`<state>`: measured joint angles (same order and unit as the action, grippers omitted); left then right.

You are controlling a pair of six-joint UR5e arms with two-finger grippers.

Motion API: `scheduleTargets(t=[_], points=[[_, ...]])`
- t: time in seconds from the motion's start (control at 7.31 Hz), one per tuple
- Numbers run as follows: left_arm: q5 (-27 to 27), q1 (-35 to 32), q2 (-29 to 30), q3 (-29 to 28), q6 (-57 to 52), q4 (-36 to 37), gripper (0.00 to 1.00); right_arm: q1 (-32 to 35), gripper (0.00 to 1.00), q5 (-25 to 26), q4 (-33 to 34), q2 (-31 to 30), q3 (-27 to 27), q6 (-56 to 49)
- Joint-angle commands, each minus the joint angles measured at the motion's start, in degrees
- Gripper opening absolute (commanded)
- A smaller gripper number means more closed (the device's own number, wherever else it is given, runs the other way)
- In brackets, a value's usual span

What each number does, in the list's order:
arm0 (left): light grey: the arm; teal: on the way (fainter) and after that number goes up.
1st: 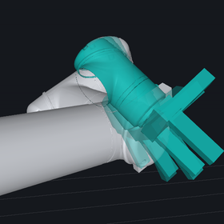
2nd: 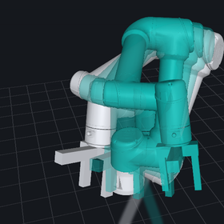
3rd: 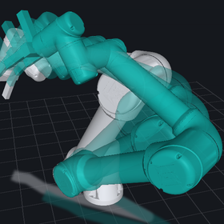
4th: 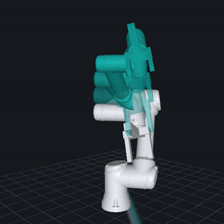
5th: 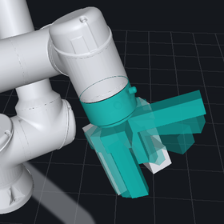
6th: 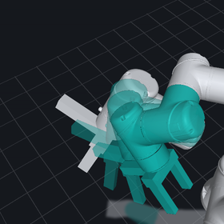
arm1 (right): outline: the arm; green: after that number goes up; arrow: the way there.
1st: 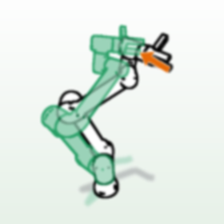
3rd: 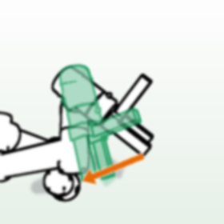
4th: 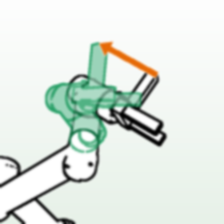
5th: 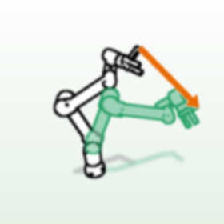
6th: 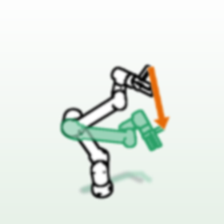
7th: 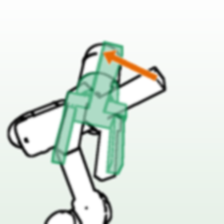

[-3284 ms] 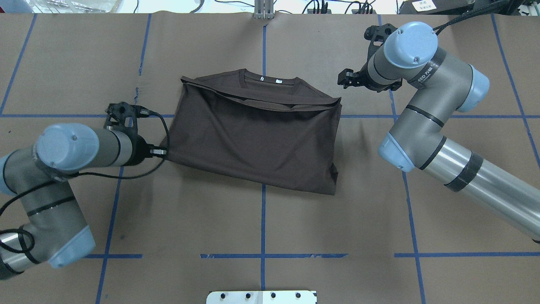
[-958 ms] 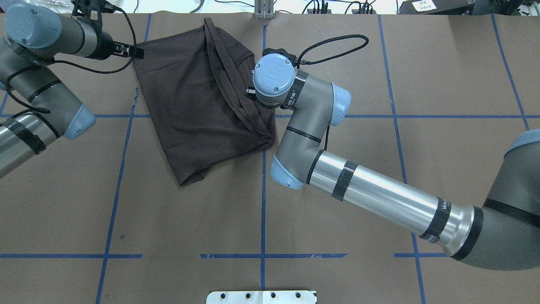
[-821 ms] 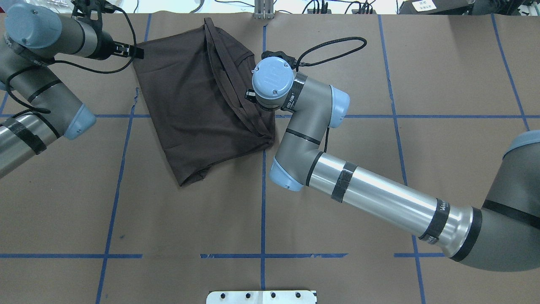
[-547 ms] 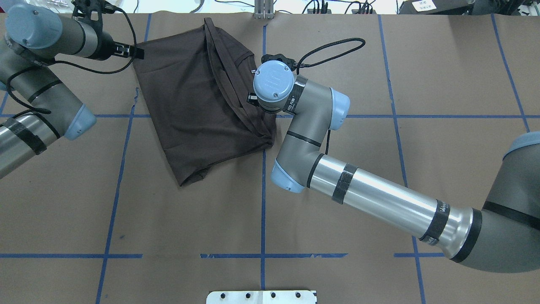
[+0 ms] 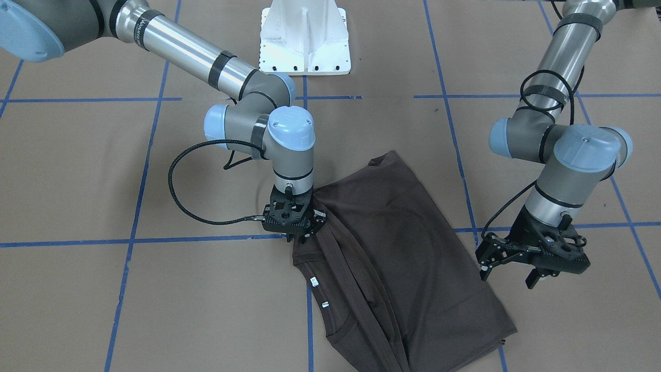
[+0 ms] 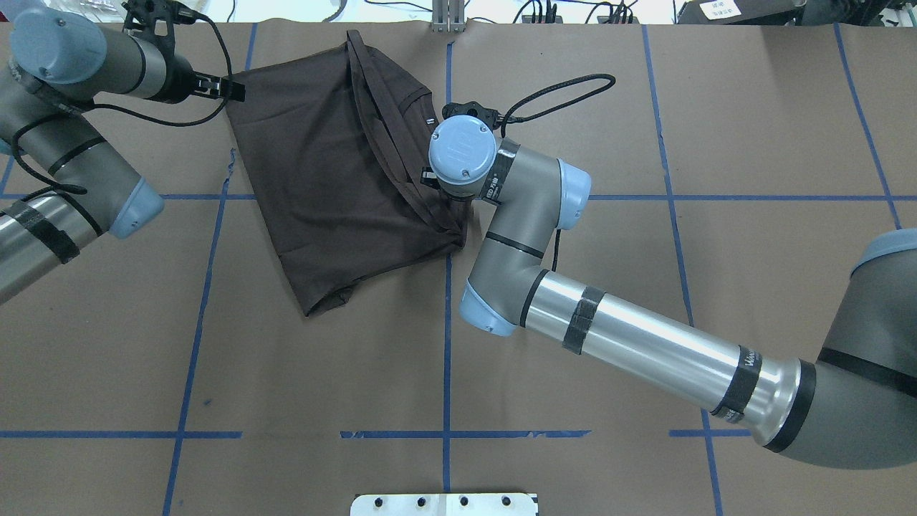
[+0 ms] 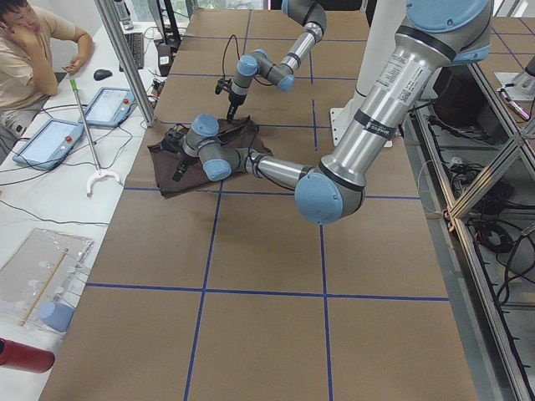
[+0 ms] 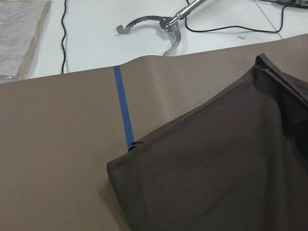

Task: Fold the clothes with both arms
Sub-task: 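Move the right gripper to the folded collar edge and grasp it, then drag the shirt toward the robot with the right gripper, turning it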

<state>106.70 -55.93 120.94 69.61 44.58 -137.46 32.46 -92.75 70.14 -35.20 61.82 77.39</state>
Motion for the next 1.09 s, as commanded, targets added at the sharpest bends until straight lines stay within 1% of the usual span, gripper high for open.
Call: scheduleTargets(t=[0.0,0.41,0.55,0.68,0.82,0.96], points=[[0.0,0.0,0.0,0.0,0.1,-0.1,1.00,-0.2,0.00,0.0,0.1,0.1,0.1,0.4],[-0.2,0.1,0.1,0.1,0.3,-0.1,1.00,-0.3,0.00,0.6,0.1,0.1,0.3,0.1],[-0.2,0.2,0.1,0.1,0.3,-0.2,1.00,0.1,0.00,0.4,0.3,0.0,1.5,0.0],[-0.2,0.3,0.1,0.1,0.3,-0.3,1.00,0.5,0.00,-0.3,0.4,-1.9,4.8,-0.1],[-0.2,0.3,0.1,0.1,0.4,-0.3,1.00,0.4,0.00,-0.6,0.5,-8.3,12.5,-0.1],[-0.2,0.3,0.1,0.1,0.3,-0.4,1.00,0.1,0.00,-0.6,1.3,-16.5,23.1,0.0]])
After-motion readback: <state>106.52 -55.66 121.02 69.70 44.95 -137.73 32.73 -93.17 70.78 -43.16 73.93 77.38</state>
